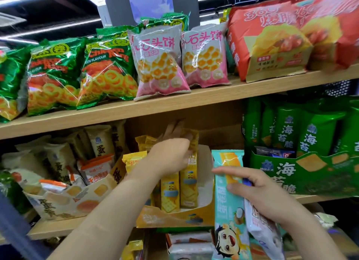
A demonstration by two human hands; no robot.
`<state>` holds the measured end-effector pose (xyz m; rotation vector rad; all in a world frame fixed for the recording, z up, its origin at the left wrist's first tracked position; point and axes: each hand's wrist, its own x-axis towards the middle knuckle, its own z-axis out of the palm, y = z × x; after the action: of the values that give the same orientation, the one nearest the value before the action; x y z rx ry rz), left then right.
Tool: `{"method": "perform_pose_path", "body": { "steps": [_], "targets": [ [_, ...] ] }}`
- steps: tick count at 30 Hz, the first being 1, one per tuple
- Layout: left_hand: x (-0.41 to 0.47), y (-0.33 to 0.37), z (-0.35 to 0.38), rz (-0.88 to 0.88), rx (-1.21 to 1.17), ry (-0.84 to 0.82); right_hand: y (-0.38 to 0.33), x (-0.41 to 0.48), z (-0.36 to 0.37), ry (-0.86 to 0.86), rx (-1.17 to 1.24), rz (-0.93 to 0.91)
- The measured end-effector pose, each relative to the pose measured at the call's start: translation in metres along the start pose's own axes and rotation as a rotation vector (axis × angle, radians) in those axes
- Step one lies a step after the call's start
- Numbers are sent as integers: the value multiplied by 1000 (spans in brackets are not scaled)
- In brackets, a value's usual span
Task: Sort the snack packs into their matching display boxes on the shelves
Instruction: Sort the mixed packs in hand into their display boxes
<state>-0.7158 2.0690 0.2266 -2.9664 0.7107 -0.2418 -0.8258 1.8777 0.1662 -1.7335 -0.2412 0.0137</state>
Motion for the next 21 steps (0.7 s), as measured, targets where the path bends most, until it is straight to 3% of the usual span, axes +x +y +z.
{"method": "perform_pose_path", "body": {
  "steps": [5, 8, 13, 17, 21],
  "targets": [
    [11, -1, -11, 37, -132, -38, 1, -2, -1, 17, -42, -8],
    [11, 8, -9, 15, -202, 40, -1, -1, -1, 38, 0, -1],
    [15, 17, 5, 88, 3, 200, 1, -1, -1, 69, 25, 35],
    [20, 6, 6, -17, 178, 197, 0, 1, -2, 50, -11, 38],
    [20, 4, 5, -63, 105, 98, -1, 2, -4, 14, -48, 40]
  ]
}}
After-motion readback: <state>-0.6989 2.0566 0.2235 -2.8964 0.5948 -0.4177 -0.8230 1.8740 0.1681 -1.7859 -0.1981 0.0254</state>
